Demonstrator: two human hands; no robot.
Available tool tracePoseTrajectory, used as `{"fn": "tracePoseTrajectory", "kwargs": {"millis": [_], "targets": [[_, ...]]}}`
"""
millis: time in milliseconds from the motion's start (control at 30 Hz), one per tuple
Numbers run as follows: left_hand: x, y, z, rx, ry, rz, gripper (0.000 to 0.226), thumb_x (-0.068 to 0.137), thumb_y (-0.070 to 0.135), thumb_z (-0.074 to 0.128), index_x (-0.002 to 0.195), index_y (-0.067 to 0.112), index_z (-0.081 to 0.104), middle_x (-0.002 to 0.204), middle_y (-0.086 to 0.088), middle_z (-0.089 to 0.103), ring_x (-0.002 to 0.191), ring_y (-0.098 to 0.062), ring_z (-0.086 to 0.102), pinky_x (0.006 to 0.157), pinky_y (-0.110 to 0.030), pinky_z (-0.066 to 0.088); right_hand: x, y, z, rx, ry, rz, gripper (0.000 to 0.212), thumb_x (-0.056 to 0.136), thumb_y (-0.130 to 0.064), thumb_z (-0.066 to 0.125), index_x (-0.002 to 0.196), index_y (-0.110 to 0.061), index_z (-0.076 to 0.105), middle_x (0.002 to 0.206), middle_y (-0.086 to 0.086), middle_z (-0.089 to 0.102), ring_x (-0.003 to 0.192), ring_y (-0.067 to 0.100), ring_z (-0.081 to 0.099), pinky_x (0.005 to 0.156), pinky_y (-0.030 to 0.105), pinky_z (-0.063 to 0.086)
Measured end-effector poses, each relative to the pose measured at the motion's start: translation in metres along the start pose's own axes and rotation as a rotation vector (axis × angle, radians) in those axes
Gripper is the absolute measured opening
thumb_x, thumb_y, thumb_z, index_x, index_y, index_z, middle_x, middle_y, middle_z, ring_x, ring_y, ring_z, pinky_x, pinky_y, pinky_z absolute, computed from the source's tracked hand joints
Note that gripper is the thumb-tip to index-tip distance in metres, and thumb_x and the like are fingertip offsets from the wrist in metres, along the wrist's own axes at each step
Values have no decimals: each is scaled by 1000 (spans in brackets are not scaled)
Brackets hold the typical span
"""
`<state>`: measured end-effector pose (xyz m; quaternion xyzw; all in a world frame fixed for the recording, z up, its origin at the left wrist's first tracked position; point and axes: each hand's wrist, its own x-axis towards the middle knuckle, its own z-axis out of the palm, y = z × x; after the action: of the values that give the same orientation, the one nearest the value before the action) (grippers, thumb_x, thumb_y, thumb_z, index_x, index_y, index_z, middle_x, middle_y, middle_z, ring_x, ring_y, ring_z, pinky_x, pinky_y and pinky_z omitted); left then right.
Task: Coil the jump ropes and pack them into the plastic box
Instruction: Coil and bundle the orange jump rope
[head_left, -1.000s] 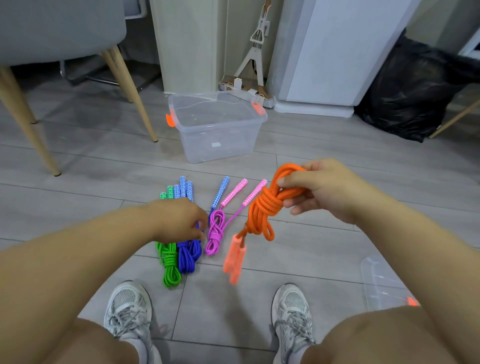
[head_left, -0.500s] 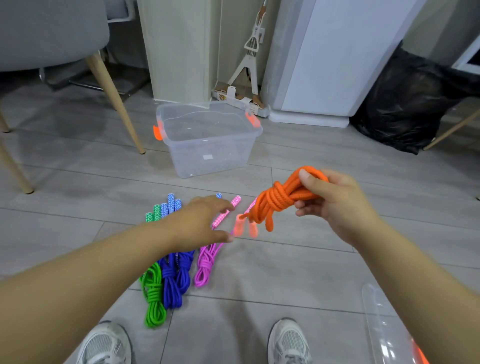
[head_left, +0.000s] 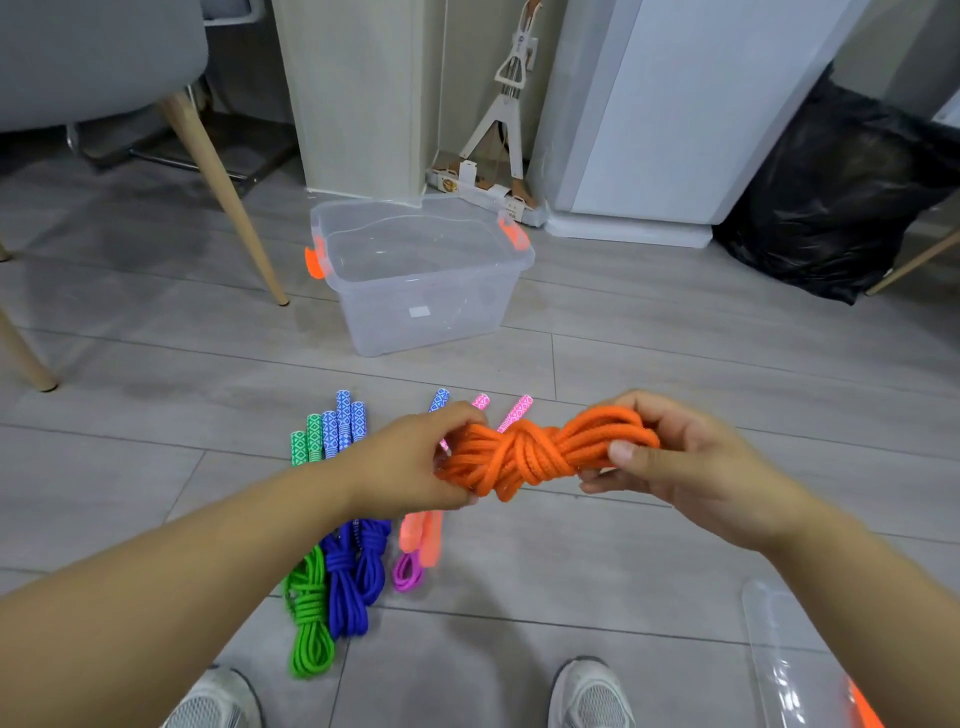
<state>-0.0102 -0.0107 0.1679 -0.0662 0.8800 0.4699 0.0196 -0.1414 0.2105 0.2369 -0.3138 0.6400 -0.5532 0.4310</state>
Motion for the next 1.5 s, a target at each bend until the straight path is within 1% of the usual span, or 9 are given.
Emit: {"fn": "tracePoseTrajectory", "kwargs": {"millis": [133,333,433,533,667,767,967,1233,1500], "targets": [[-3,-2,-2,180,10,10,45,74,10,67,110,32,50,92,6,54,83,-10,52,77,-32,48,-7,4,-3,-233,31,173,49,64,-22,75,109,-12,57,109,11,66,93,28,65,76,34,55],[-2,7,1,392,-39,93,54,78,14,63,127,29,45,106,5,43,94,-11,47,77,-24,40,1,8,20,-769,-60,336,63,69,-46,77,123,-42,45,107,-14,57,83,4,60,56,7,38],[0,12,4,369,-6,166,52,77,10,63,124,28,49,99,10,40,87,-3,41,68,-12,34,12,11,37,-862,-113,262,41,71,-48,74,101,-51,48,91,-17,58,77,-2,55,60,7,38],[1,11,4,304,69,179,53,76,5,64,124,24,52,92,16,38,83,1,43,71,-6,34,18,15,44,-857,-75,209,25,74,-43,73,79,-46,49,76,-18,56,70,-4,53,64,14,38],[0,1,4,214,301,58,46,76,11,70,119,18,53,92,6,47,82,-3,49,75,-18,45,21,15,42,-828,70,136,24,77,-42,70,90,-27,58,82,-4,60,76,14,55,71,31,45],[0,1,9,256,415,-92,39,76,19,70,108,17,48,96,2,45,85,-16,48,77,-34,46,22,15,46,-825,106,79,21,78,-38,70,87,-25,57,76,-5,56,68,11,49,65,28,41],[7,9,7,267,432,-231,18,78,25,66,78,16,51,77,-1,58,75,-22,55,67,-33,46,24,17,49,-792,215,31,25,77,-42,69,87,-23,56,76,-4,56,67,13,49,63,30,42],[7,26,6,-689,337,-493,18,79,-5,67,81,3,50,72,-23,62,50,-19,65,45,-27,53,32,28,52,-741,251,74,35,72,-41,75,88,-27,47,74,-8,59,64,4,53,60,21,42],[11,30,7,-953,394,-573,16,84,-14,51,87,1,53,72,-17,61,52,-20,62,48,-28,56,38,33,70,-740,157,97,69,54,-37,88,101,-38,38,85,-21,55,86,8,58,74,28,47]]}}
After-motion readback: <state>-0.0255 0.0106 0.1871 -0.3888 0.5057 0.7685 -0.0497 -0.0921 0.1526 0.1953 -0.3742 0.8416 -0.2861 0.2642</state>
